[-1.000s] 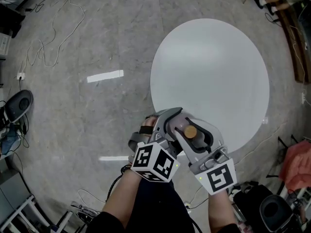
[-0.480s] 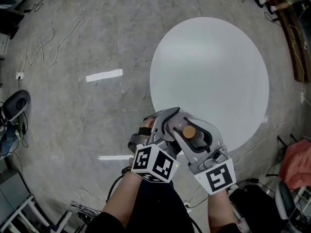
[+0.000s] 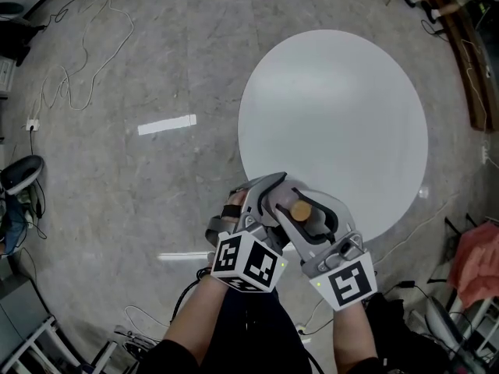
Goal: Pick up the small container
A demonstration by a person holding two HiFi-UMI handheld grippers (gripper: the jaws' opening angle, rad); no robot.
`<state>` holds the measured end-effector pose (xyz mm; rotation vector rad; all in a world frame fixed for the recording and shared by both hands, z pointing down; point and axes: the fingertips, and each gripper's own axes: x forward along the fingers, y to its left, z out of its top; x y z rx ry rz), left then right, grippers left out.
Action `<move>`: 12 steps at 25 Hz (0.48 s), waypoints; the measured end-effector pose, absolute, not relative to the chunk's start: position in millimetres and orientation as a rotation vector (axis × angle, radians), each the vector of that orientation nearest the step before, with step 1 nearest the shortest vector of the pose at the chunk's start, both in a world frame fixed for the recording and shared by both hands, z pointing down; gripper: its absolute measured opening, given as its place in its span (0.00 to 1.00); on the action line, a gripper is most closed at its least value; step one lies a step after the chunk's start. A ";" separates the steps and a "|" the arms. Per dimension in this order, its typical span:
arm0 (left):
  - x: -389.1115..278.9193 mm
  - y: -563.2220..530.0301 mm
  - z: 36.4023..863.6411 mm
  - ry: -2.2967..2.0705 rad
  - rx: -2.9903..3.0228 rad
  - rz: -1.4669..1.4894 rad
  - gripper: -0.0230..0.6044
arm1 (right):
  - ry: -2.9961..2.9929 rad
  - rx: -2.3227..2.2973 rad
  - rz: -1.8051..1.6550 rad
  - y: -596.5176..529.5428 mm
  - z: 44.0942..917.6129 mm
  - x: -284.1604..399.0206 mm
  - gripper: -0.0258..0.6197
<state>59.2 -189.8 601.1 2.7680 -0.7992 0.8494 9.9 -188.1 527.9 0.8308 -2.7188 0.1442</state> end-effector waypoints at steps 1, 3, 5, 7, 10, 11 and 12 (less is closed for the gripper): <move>59.8 -190.0 599.3 -0.798 2.770 0.853 0.62 | -2.721 0.835 0.144 -188.2 526.0 10.7 0.25; 61.5 -190.4 594.4 -0.796 2.776 0.855 0.61 | -2.726 0.842 0.139 -188.4 521.1 12.7 0.25; 63.4 -191.4 588.7 -0.795 2.785 0.852 0.62 | -2.731 0.851 0.129 -189.5 514.8 14.5 0.25; 65.7 -191.6 582.5 -0.790 2.792 0.853 0.62 | -2.736 0.857 0.126 -189.9 508.2 16.6 0.25; 70.2 -193.6 571.9 -0.774 2.804 0.852 0.61 | -2.745 0.872 0.128 -192.6 496.7 21.1 0.25; 71.5 -195.4 568.0 -0.772 2.809 0.849 0.61 | -2.748 0.875 0.123 -194.4 492.6 22.3 0.25; 72.5 -197.3 563.7 -0.769 2.812 0.847 0.62 | -2.749 0.878 0.116 -196.2 488.2 23.0 0.25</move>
